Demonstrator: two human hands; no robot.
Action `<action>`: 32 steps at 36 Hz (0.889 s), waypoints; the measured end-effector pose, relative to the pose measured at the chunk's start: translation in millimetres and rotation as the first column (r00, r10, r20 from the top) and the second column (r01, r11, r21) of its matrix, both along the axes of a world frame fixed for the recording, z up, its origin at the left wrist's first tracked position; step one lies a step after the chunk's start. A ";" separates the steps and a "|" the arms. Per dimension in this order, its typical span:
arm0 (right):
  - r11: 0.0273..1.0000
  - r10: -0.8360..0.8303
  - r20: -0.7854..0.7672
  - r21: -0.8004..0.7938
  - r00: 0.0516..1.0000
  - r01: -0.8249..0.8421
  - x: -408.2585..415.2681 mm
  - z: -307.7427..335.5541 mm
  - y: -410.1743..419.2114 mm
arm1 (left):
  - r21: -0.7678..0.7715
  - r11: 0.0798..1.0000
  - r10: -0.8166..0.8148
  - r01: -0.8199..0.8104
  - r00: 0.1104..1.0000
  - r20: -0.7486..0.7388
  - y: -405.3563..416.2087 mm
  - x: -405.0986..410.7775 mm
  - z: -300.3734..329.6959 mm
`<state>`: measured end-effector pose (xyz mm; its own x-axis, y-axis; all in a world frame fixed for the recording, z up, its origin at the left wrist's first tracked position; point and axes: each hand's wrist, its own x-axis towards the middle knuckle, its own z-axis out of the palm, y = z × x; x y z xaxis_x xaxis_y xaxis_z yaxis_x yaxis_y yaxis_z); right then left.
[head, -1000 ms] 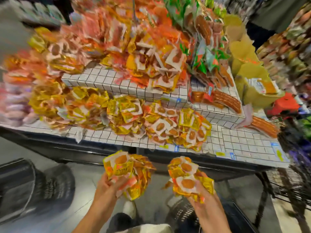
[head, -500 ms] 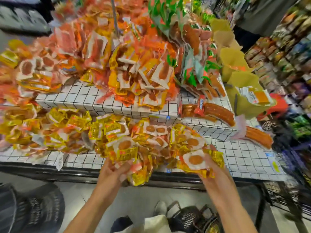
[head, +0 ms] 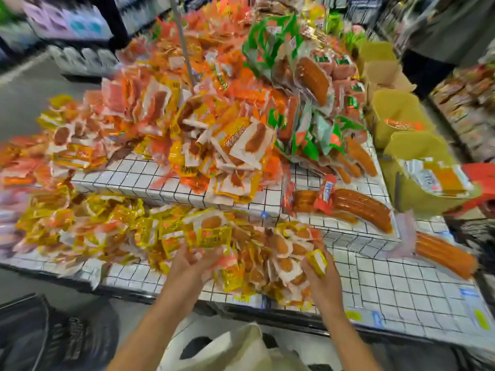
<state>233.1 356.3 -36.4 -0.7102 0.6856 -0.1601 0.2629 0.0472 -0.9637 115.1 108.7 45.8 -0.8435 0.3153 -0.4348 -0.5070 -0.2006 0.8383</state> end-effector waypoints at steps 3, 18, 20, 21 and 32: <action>0.996 0.015 0.003 0.083 1.000 -0.015 0.2 -7.5 -0.4 | 0.010 1.000 -0.002 0.001 1.000 0.011 12.4 -6.9 -2.2; 0.981 -0.055 -0.036 0.186 0.998 0.061 4.8 -9.4 0.8 | -0.585 0.746 -0.310 -0.317 0.613 -0.727 33.2 -1.5 -60.3; 0.957 -0.050 -0.026 0.283 0.998 0.056 8.3 -6.9 -4.3 | -0.637 0.708 -0.439 -0.304 0.518 -0.734 30.6 1.4 -66.5; 0.941 -0.033 -0.028 0.336 0.999 0.040 10.2 -6.5 -6.6 | -0.663 0.693 -0.496 -0.283 0.480 -0.724 30.2 2.0 -69.9; 0.691 0.188 0.197 0.670 0.962 -0.272 2.5 -38.3 5.9 | -0.878 0.402 -0.811 -0.261 0.343 -0.474 33.0 -7.4 -98.5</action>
<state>235.5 362.1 -74.7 -0.8682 0.4519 0.2051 0.2496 0.7548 -0.6066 107.7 141.6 -52.7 -0.7641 0.6262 0.1548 0.6346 0.6865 0.3550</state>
